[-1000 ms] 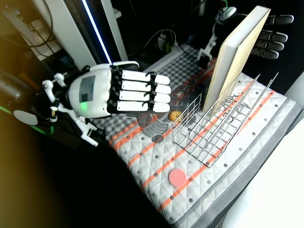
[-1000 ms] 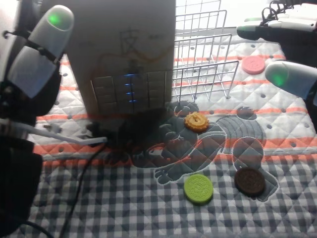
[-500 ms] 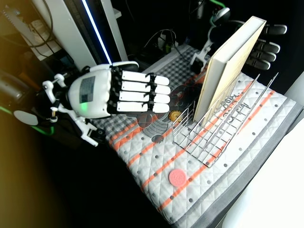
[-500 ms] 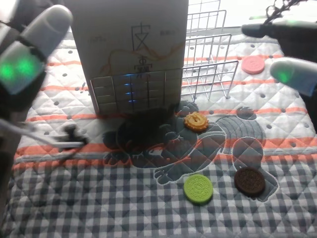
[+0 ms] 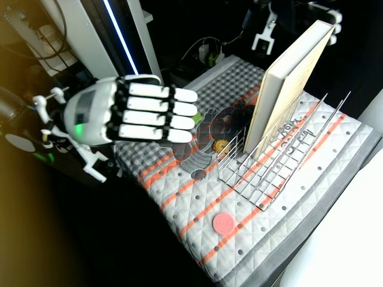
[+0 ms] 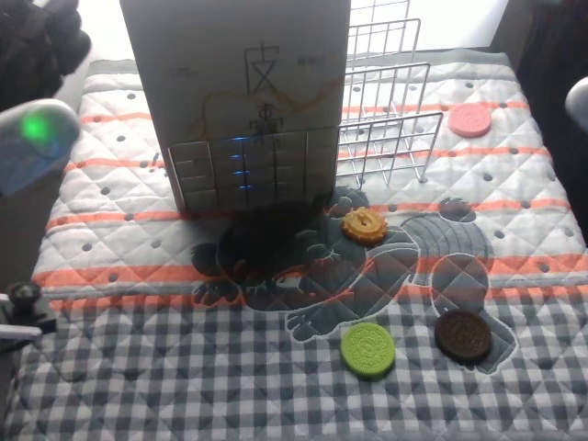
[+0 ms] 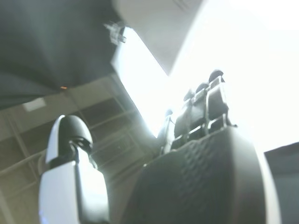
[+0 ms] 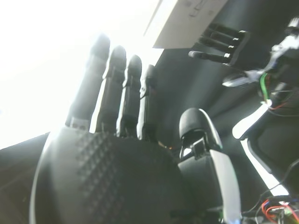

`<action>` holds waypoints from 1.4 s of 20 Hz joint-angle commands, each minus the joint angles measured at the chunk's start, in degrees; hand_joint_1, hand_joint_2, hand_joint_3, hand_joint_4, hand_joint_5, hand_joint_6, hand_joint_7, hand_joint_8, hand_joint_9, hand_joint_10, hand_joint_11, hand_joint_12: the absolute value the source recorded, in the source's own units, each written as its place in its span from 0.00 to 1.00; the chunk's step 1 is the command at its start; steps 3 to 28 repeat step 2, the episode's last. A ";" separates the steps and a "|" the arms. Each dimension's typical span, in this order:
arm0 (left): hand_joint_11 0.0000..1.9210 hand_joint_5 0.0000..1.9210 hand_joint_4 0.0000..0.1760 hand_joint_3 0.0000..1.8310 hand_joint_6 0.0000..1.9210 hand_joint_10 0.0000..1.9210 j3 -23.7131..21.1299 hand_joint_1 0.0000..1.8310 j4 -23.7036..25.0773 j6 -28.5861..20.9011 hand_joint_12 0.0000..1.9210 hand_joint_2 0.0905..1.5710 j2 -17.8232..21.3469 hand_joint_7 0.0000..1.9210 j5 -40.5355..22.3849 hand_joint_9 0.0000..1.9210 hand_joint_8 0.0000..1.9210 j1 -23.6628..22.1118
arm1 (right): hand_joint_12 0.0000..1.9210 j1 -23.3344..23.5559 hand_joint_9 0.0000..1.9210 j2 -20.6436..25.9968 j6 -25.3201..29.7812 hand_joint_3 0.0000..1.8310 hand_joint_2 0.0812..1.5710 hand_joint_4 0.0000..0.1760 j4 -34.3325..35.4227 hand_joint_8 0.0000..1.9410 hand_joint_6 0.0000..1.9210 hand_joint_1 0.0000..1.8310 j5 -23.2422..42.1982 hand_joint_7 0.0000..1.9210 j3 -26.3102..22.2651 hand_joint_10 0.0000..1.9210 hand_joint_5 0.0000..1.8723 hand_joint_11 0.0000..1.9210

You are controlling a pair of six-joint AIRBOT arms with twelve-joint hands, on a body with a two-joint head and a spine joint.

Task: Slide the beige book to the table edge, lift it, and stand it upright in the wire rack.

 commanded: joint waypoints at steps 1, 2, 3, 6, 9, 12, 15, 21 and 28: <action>0.00 0.02 0.39 0.01 0.00 0.00 -0.28 0.36 -0.33 -0.56 0.00 0.67 1.03 0.03 -9.50 0.01 0.00 0.12 | 0.00 0.40 0.18 0.19 -0.07 0.00 0.85 0.00 0.26 0.00 0.00 0.16 9.20 0.20 -0.16 0.00 0.18 0.17; 0.00 0.00 0.09 0.02 0.00 0.00 -0.93 0.37 -0.01 -0.55 0.00 0.70 1.89 0.03 -10.93 0.02 0.00 1.28 | 0.00 0.39 0.14 0.11 -0.23 0.00 0.88 0.00 -0.08 0.00 0.00 0.22 10.30 0.16 -0.25 0.00 0.12 0.12; 0.00 0.00 0.09 0.02 0.00 0.00 -0.93 0.37 -0.01 -0.55 0.00 0.70 1.89 0.03 -10.93 0.02 0.00 1.28 | 0.00 0.39 0.14 0.11 -0.23 0.00 0.88 0.00 -0.08 0.00 0.00 0.22 10.30 0.16 -0.25 0.00 0.12 0.12; 0.00 0.00 0.09 0.02 0.00 0.00 -0.93 0.37 -0.01 -0.55 0.00 0.70 1.89 0.03 -10.93 0.02 0.00 1.28 | 0.00 0.39 0.14 0.11 -0.23 0.00 0.88 0.00 -0.08 0.00 0.00 0.22 10.30 0.16 -0.25 0.00 0.12 0.12; 0.00 0.00 0.09 0.02 0.00 0.00 -0.93 0.37 -0.01 -0.55 0.00 0.70 1.89 0.03 -10.93 0.02 0.00 1.28 | 0.00 0.39 0.14 0.11 -0.23 0.00 0.88 0.00 -0.08 0.00 0.00 0.22 10.30 0.16 -0.25 0.00 0.12 0.12; 0.00 0.00 0.09 0.02 0.00 0.00 -0.93 0.37 -0.01 -0.55 0.00 0.70 1.89 0.03 -10.93 0.02 0.00 1.28 | 0.00 0.39 0.14 0.11 -0.23 0.00 0.88 0.00 -0.08 0.00 0.00 0.22 10.30 0.16 -0.25 0.00 0.12 0.12; 0.00 0.00 0.09 0.02 0.00 0.00 -0.93 0.37 -0.01 -0.55 0.00 0.70 1.89 0.03 -10.93 0.02 0.00 1.28 | 0.00 0.39 0.14 0.11 -0.23 0.00 0.88 0.00 -0.08 0.00 0.00 0.22 10.30 0.16 -0.25 0.00 0.12 0.12; 0.00 0.00 0.09 0.02 0.00 0.00 -0.93 0.37 -0.01 -0.55 0.00 0.70 1.89 0.03 -10.93 0.02 0.00 1.28 | 0.00 0.39 0.14 0.11 -0.23 0.00 0.88 0.00 -0.08 0.00 0.00 0.22 10.30 0.16 -0.25 0.00 0.12 0.12; 0.00 0.00 0.09 0.02 0.00 0.00 -0.93 0.37 -0.01 -0.55 0.00 0.70 1.89 0.03 -10.93 0.02 0.00 1.28 | 0.00 0.39 0.14 0.11 -0.23 0.00 0.88 0.00 -0.08 0.00 0.00 0.22 10.30 0.16 -0.25 0.00 0.12 0.12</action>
